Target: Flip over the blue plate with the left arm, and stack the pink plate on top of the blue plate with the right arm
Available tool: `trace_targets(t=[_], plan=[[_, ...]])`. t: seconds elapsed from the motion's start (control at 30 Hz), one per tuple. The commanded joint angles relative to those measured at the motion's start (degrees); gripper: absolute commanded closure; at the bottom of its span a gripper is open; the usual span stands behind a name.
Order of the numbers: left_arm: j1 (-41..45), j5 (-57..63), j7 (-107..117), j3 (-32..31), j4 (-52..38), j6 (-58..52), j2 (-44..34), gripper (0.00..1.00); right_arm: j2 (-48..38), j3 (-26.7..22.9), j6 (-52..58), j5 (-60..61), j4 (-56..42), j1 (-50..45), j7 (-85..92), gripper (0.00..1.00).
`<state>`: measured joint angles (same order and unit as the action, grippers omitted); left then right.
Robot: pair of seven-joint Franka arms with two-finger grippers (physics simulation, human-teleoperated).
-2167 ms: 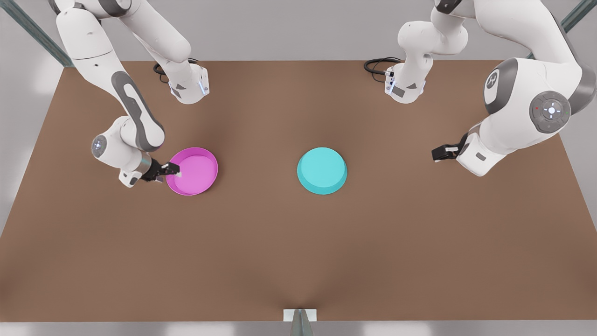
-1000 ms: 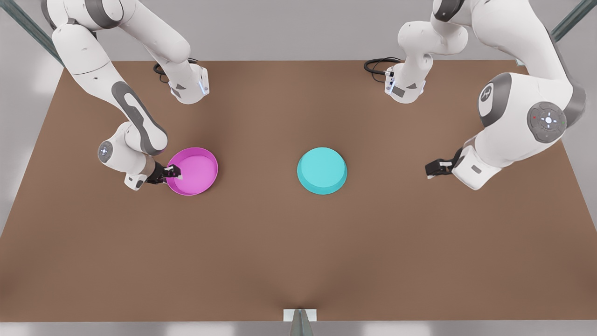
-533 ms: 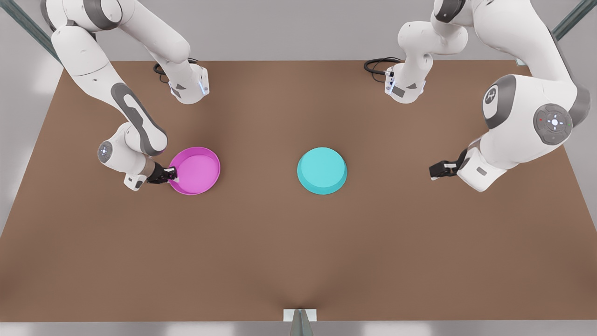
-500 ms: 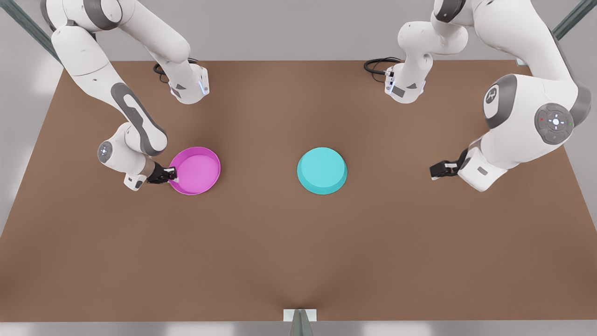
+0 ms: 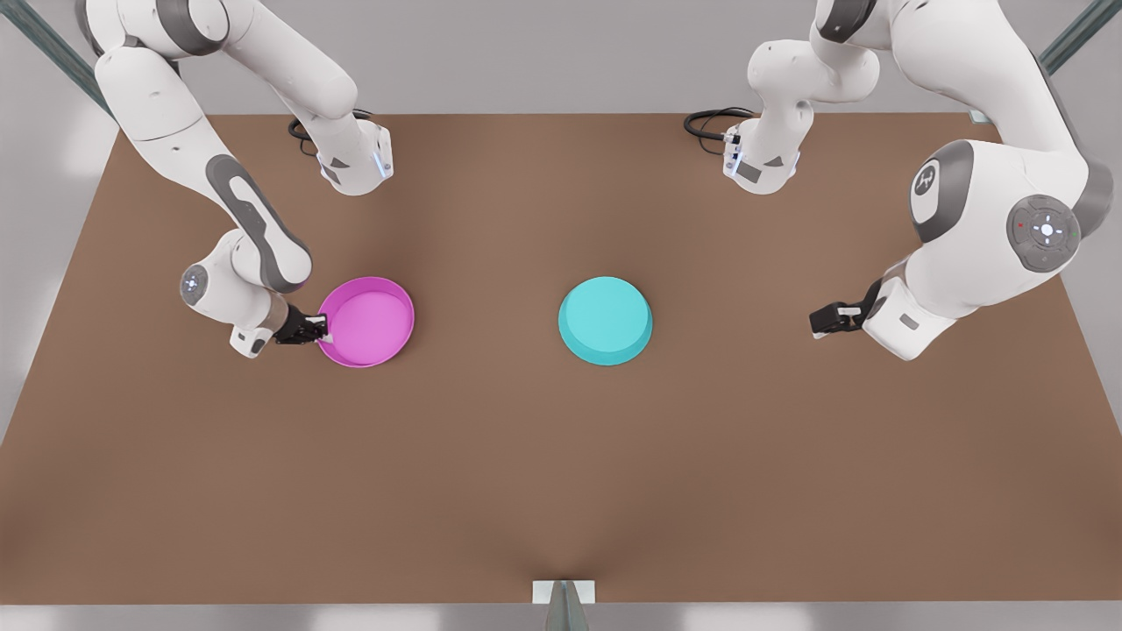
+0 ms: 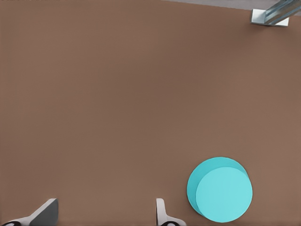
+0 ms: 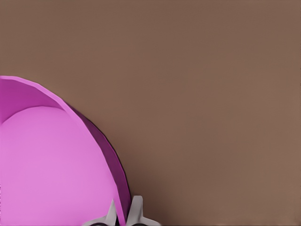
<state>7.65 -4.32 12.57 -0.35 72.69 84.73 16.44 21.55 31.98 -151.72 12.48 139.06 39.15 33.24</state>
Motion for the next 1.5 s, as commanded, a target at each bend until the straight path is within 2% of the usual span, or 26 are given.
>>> trace_targets(t=[0.0,0.1,0.3,0.37,0.5,0.77,1.03,1.33,1.4,1.47], plan=[[0.0,0.0,0.1,0.0,0.0,0.0,0.0,0.0,-0.1,-0.1,-0.1,-0.5,0.1,0.0,-0.5,0.79],[0.0,0.0,0.0,0.0,0.0,0.0,0.0,0.0,-0.6,0.2,1.6,-0.4,0.1,0.6,-0.7,0.79],[0.0,0.1,0.2,0.0,0.0,0.0,0.0,0.0,-1.5,10.9,5.9,-0.3,0.2,11.3,-1.9,0.79],[0.0,0.0,0.2,0.0,0.1,0.0,0.0,0.0,-1.7,11.6,6.7,-0.3,0.2,12.1,-2.2,0.79],[0.0,0.1,0.2,0.0,0.1,0.0,0.0,0.0,-2.4,16.1,9.3,-0.2,0.1,16.7,-2.5,0.79],[0.0,0.1,0.2,0.0,0.1,0.1,0.0,0.0,-4.6,19.1,11.8,2.1,-0.3,17.8,-4.3,0.79],[-0.1,0.0,0.3,0.0,0.0,0.0,0.0,0.0,-5.6,25.0,11.4,10.1,-3.5,15.5,-7.7,0.79],[-0.6,1.0,-0.1,0.0,0.1,0.1,0.0,0.0,-7.8,23.5,10.9,21.1,-7.2,0.4,-11.8,0.79],[-0.6,1.1,-0.1,0.0,0.0,0.1,0.3,0.0,-7.8,17.3,10.9,22.7,-9.2,-8.6,-13.8,0.79],[-0.7,1.1,-0.2,0.0,0.0,0.1,0.3,0.0,-7.8,8.9,10.9,24.3,-11.3,-19.7,-15.6,0.79]])
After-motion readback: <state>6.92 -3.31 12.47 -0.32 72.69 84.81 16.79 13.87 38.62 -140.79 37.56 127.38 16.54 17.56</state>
